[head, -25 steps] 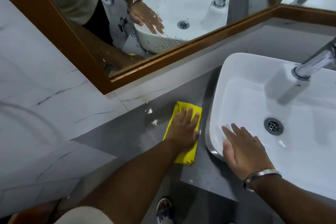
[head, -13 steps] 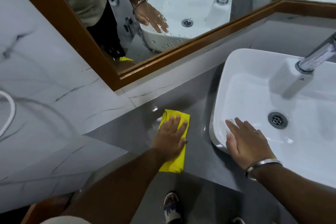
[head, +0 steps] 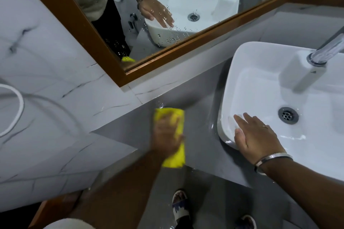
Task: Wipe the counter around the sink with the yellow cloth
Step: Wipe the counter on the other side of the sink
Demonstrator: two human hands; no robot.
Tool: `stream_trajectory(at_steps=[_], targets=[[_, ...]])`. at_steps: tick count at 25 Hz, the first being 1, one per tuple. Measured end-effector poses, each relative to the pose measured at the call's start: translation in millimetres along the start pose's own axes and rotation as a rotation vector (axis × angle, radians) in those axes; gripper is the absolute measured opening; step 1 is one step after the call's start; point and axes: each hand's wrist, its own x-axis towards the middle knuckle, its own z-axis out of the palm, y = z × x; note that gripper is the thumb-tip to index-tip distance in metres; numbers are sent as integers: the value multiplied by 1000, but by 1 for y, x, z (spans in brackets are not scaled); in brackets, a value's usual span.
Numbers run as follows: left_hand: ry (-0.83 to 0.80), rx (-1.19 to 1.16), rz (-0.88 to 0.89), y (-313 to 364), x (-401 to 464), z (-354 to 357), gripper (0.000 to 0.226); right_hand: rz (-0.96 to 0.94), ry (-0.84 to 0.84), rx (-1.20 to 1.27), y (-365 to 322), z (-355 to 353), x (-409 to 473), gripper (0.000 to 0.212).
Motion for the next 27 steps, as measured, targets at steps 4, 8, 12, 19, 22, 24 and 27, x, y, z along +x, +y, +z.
stream_trajectory(at_steps=[4,8,12,19,22,24,27], targets=[[43,12,-492,-52,-2,-17,71,1,20,-3,1,1,-1,69],[-87,-67,155,137,-59,22,71,22,24,19,2,-2,-4,74],[-49,74,320,102,-52,23,61,18,31,32,2,-1,-3,73],[24,-144,-726,64,-24,-3,69,1,52,39,3,0,-1,70],[-124,-294,-690,155,-22,-4,72,-2,43,59,2,3,0,69],[-262,-397,-705,159,-18,-20,80,1,46,79,3,3,0,70],[-182,-58,-137,76,-42,-18,86,2,52,81,3,2,-1,70]])
